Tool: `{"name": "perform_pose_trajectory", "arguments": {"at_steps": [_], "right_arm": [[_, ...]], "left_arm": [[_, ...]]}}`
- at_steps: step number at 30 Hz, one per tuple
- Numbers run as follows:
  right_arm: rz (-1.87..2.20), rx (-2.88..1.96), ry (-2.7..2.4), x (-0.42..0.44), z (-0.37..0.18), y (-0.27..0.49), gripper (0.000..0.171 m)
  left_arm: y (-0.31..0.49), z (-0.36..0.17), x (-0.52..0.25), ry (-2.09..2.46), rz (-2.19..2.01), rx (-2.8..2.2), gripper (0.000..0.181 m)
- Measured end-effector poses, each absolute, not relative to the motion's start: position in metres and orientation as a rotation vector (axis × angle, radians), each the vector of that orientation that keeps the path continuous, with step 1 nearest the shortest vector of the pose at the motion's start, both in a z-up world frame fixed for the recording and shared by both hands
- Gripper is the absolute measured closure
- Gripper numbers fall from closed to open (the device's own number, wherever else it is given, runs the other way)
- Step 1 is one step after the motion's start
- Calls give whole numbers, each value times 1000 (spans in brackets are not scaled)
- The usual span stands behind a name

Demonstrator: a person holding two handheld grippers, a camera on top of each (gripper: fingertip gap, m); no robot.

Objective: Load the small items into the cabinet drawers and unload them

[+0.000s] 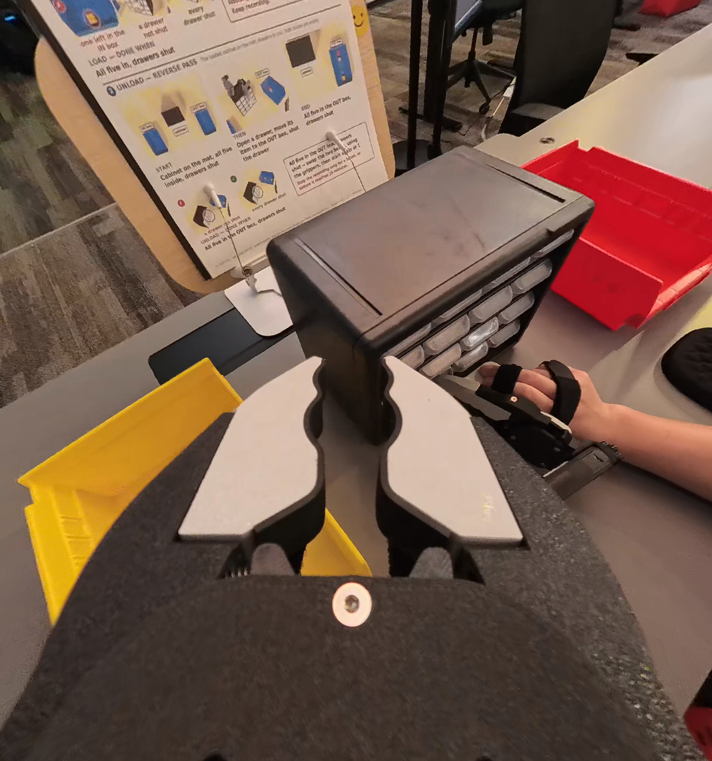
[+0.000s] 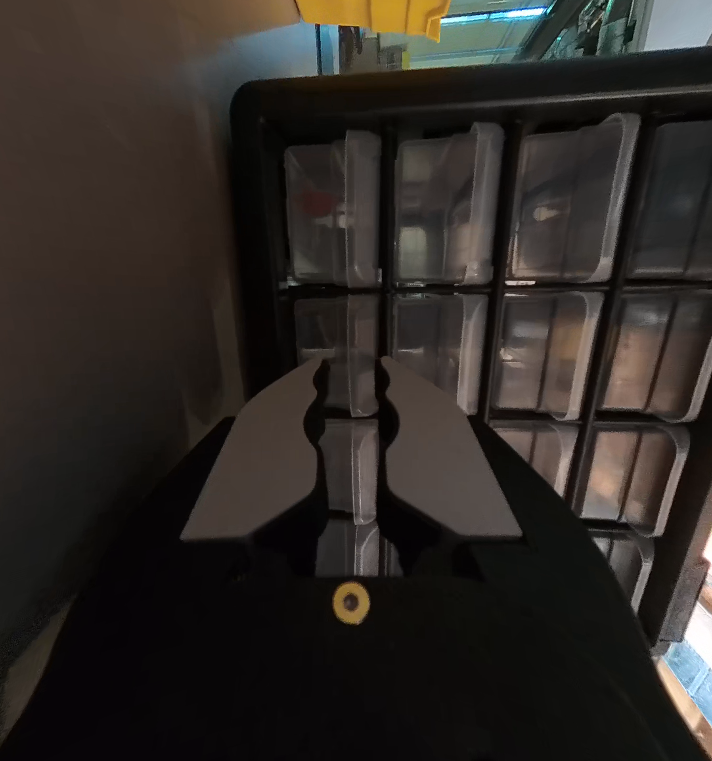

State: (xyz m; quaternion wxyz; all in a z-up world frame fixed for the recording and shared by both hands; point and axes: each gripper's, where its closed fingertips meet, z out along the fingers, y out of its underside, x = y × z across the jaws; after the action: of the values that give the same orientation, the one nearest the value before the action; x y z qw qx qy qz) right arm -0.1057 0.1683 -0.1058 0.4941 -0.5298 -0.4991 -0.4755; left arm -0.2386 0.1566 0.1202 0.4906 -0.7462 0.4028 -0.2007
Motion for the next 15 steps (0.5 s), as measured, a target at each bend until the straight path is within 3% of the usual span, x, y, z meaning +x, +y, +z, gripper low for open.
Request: {"name": "perform_pose_trajectory", "arguments": {"at_steps": [12,15], "right_arm": [[-1018,-1289,-1140,-98,-92,140,146],[-958,-1283,-1064,-91,-77,134,147]], "left_arm": [[149,127,-200,1082,-643,-1698,140],[148,138,-183,1036,-689,-1617,128]]}}
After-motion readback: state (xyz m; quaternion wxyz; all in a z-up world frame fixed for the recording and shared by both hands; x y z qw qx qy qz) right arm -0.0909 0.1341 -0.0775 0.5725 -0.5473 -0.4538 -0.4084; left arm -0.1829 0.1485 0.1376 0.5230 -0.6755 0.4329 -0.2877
